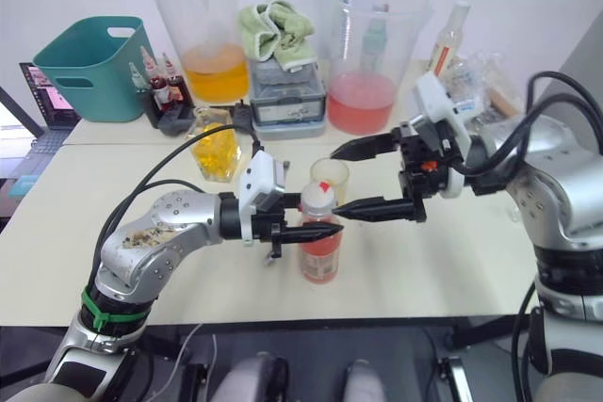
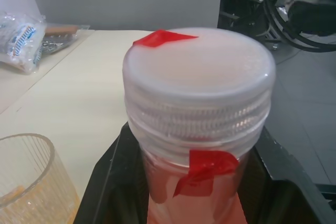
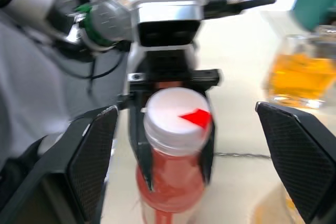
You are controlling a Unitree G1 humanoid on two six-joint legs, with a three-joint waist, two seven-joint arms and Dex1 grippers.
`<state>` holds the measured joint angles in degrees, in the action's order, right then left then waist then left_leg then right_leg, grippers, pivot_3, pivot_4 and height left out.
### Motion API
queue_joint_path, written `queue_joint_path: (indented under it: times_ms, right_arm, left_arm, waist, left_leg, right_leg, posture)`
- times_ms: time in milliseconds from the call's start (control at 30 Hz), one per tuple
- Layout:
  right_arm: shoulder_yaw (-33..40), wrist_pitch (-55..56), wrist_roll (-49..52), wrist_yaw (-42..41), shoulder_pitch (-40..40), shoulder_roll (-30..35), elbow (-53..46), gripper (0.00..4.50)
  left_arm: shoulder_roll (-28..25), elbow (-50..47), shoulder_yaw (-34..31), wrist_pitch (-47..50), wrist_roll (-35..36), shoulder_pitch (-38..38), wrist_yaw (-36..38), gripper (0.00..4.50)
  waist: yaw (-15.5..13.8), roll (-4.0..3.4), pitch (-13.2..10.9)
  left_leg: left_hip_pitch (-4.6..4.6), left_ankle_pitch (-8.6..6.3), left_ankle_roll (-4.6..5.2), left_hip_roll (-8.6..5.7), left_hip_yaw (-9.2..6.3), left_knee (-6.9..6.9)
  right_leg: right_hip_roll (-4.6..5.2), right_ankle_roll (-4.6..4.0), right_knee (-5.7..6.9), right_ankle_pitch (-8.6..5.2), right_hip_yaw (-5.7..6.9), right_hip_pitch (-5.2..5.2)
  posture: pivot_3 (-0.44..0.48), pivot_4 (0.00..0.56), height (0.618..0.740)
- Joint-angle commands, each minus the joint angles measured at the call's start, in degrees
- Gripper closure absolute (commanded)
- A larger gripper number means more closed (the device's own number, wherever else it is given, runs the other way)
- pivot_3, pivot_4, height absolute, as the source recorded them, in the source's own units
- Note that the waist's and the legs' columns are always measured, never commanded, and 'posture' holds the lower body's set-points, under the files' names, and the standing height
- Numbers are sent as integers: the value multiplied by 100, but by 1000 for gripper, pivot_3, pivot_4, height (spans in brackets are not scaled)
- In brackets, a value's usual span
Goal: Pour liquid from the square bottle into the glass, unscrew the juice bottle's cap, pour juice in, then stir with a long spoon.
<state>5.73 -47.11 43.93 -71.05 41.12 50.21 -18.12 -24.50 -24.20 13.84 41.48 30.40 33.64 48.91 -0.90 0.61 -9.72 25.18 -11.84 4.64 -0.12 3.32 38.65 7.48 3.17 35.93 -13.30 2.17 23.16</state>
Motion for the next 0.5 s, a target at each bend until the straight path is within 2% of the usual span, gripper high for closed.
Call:
queue_joint_path:
  times_ms: [33,200,300,500]
  right_arm:
    - [755,-465,582,990,-349,-49,-842,42]
    - [1134,-883,1005,2282,-1143,-246,-1767,42]
    - [1148,-860,1085,2720,-1547,-337,-2137,42]
    - [1012,-780,1273,3447,-1700,-476,-2432,42]
  left_arm:
    - [14,82,257,92,24,-96,105,2884]
    - [40,123,294,66,30,-67,142,2884]
    - [62,131,310,57,35,-43,152,2884]
    - [113,168,325,74,47,6,183,2884]
  waist:
    - [-1,0,0]
    - [-42,0,0]
    - [-52,0,1]
    - [-59,0,0]
  left_leg:
    - [0,0,0,0,0,0]
    - [0,0,0,0,-1,0]
    - [0,0,1,-1,0,1]
    - [0,0,1,-2,2,1]
  right_leg:
    - [1,0,-1,0,0,-1]
    - [4,0,-6,0,-1,-3]
    - [4,0,-5,0,-1,-2]
    - [0,1,-7,-1,0,-3]
  posture:
    - [0,150,736]
    - [0,150,736]
    - [0,150,736]
    - [0,150,736]
